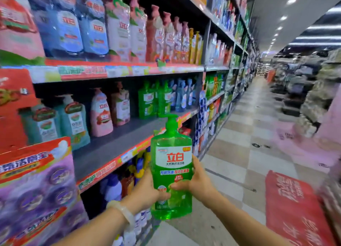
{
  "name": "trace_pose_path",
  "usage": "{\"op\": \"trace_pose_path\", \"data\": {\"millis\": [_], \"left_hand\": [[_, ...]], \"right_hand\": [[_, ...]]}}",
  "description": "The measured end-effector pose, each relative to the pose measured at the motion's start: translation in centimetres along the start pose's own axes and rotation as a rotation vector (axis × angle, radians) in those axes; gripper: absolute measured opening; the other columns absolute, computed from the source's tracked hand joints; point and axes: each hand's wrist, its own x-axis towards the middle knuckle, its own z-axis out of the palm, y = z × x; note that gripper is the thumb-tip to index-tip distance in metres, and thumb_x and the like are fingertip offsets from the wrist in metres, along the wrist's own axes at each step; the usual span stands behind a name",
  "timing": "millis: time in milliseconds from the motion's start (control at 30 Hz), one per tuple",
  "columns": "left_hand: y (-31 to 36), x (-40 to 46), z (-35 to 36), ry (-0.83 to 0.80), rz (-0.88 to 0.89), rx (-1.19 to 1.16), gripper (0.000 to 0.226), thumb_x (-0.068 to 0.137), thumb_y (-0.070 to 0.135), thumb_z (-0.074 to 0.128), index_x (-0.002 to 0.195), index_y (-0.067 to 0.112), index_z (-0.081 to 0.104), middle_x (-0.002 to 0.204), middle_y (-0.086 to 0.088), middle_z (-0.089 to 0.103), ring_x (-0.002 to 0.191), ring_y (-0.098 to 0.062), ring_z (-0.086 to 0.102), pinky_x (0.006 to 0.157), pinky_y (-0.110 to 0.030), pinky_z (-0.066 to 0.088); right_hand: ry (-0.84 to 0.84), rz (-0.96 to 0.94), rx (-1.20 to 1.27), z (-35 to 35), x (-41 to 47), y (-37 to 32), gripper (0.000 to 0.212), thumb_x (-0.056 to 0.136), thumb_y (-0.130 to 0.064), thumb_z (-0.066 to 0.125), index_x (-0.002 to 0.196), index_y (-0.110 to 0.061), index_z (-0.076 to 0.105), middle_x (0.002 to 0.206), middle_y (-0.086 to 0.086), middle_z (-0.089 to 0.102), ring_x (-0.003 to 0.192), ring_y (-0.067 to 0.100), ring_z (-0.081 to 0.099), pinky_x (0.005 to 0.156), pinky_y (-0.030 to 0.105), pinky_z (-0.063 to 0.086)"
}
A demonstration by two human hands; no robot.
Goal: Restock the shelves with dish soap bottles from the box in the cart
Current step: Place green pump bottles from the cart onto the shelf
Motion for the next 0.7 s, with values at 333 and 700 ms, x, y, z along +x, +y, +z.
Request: {"op": "trace_pose_path", "data": {"millis": [333, 700], "left_hand": [[1.5, 18.9, -0.3, 0.068, 0.057, 0.060, 0.069, 0.055, -0.007, 0.077, 0.105, 0.027, 0.044, 0.109, 0.006, 0.062, 0.092, -0.004, 0.060, 0.077, -0.021, 0.050], [1.6, 38.0, -0.9, 0.442, 0.017, 0.046, 0.076, 0.061, -0.011, 0.077, 0.121, 0.016, 0.041, 0.111, -0.004, 0.064, 0.096, -0.015, 0.065, 0.076, -0.028, 0.055]], "right_hand": [[0.022, -0.057, 0.006, -5.3, 18.3, 2.5, 0.089, 0.055, 0.021, 0.077, 0.128, -0.015, 0.042, 0.106, 0.003, 0.068, 0.087, 0.008, 0.070, 0.066, 0.022, 0.056], [-0.300, -0.161, -0.056, -10.2, 42.5, 5.1, 0.083, 0.061, 0.012, 0.080, 0.124, -0.026, 0.042, 0.105, -0.006, 0.067, 0.095, 0.003, 0.067, 0.074, 0.022, 0.057]]}}
